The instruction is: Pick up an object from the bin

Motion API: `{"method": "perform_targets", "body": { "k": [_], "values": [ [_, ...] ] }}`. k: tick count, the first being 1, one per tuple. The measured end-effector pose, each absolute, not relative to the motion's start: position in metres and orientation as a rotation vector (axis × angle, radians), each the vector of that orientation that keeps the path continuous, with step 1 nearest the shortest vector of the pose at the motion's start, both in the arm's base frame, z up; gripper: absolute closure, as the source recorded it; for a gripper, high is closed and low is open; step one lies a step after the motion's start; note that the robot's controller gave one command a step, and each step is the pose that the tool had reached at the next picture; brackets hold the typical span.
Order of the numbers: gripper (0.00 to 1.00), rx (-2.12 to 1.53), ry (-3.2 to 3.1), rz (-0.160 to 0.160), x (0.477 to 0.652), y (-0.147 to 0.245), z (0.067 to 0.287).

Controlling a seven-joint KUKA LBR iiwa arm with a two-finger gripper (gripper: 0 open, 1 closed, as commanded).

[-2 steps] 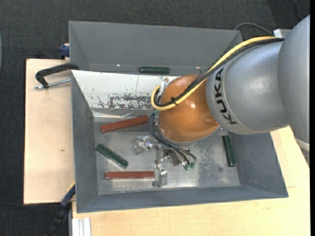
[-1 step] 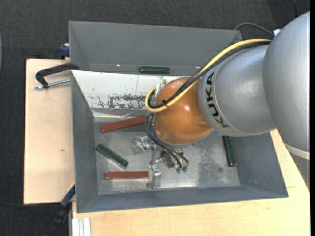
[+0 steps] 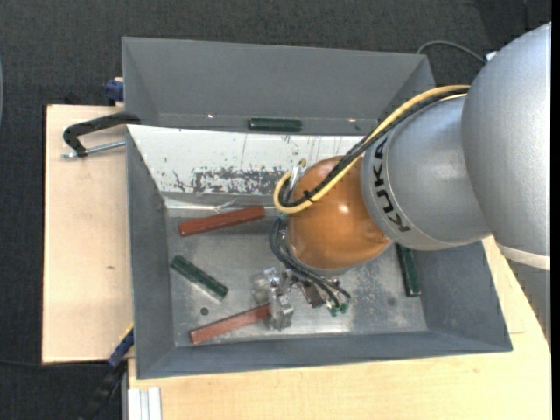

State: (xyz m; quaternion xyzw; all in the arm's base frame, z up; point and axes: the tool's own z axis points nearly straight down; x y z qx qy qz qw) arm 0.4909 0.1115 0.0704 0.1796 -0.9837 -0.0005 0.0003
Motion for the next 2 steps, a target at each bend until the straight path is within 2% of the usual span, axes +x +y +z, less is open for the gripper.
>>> {"method": "perform_targets", "body": {
  "k": [1,2],
  "values": [
    [1.00,0.563,-3.090,-0.002,0.491,0.112,0.070],
    [1.00,0.577,-3.093,-0.002,0.509,0.107,0.197]
  ]
}}
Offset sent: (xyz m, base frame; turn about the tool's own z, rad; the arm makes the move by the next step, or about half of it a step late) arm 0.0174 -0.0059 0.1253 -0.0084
